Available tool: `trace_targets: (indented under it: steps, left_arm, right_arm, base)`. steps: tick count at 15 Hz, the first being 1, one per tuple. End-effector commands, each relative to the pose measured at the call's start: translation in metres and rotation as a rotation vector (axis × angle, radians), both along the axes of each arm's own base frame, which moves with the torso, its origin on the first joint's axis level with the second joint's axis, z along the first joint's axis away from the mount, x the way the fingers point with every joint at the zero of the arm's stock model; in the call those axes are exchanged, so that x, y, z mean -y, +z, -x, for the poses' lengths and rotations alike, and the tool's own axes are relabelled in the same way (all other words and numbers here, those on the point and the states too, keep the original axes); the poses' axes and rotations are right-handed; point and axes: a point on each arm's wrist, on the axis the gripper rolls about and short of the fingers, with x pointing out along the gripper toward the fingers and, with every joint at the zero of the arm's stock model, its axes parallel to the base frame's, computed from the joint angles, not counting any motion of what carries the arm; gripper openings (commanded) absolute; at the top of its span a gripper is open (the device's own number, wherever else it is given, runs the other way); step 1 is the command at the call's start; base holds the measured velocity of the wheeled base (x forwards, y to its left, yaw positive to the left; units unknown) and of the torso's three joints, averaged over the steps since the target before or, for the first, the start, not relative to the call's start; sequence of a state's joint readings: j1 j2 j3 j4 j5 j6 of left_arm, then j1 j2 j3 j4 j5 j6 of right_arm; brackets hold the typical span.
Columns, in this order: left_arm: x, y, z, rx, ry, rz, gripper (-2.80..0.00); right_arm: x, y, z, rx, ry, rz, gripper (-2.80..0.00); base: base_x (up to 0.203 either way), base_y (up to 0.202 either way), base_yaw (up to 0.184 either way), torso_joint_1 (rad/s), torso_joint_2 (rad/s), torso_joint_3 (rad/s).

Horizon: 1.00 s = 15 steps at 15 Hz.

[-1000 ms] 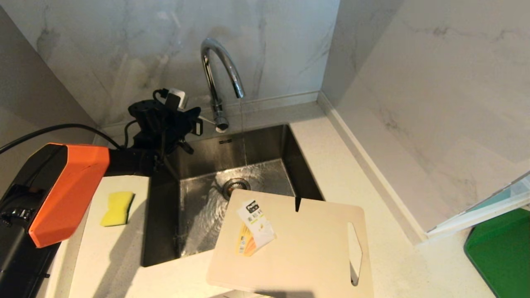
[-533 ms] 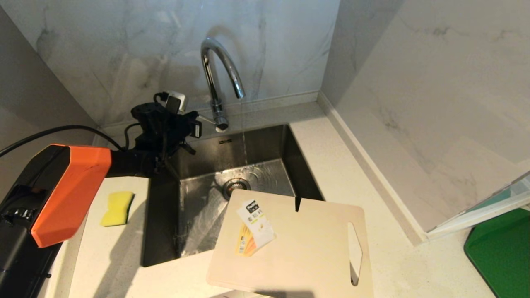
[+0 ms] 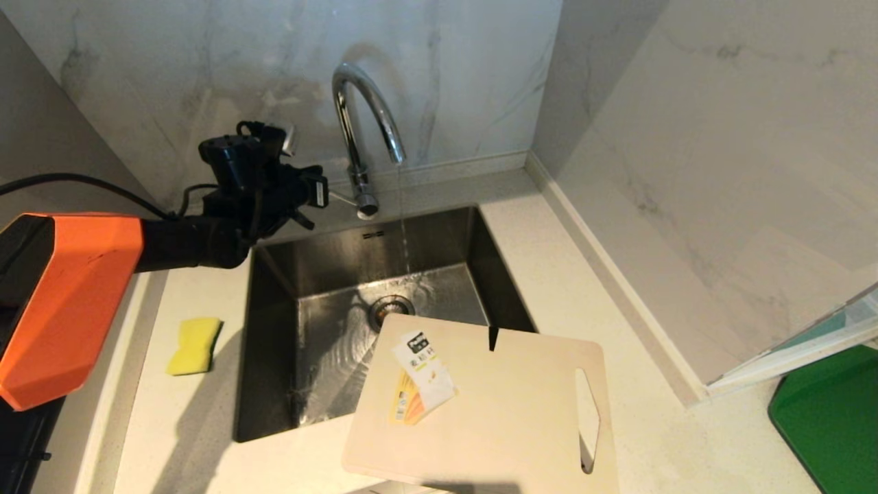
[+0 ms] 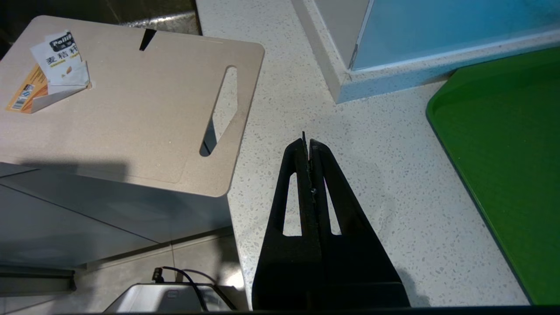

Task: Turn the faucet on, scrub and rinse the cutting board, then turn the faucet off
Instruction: Turn off the tap

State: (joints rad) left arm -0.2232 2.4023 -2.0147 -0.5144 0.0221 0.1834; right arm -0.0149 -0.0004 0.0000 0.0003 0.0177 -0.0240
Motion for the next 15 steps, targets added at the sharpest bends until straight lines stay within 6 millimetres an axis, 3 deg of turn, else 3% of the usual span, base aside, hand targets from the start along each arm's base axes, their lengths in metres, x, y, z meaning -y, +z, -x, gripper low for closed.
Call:
trace_targets:
  steps: [1,5,15]
  left_arm:
    - [-0.002,0.015,0.009,-0.035,-0.001,-0.002,-2.8]
    - [0.001,-0.002,0.004,-0.116,-0.005,0.003,-2.8]
    - [0.009,-0.018,0.008,-0.305,-0.025,0.108,-2.8]
  right_arm:
    - [0.0,0.0,0.0,0.001,0.0,0.001,-2.8]
    - [0.0,0.0,0.0,0.0,0.0,0.001,-2.8]
    - [0.0,0.0,0.0,0.0,0.0,0.001,-2.8]
  base:
    - [0.0,0.0,0.0,0.0,0.0,0.0]
    - [0.0,0.0,0.0,0.0,0.0,0.0]
    - [0.0,0.0,0.0,0.0,0.0,0.0]
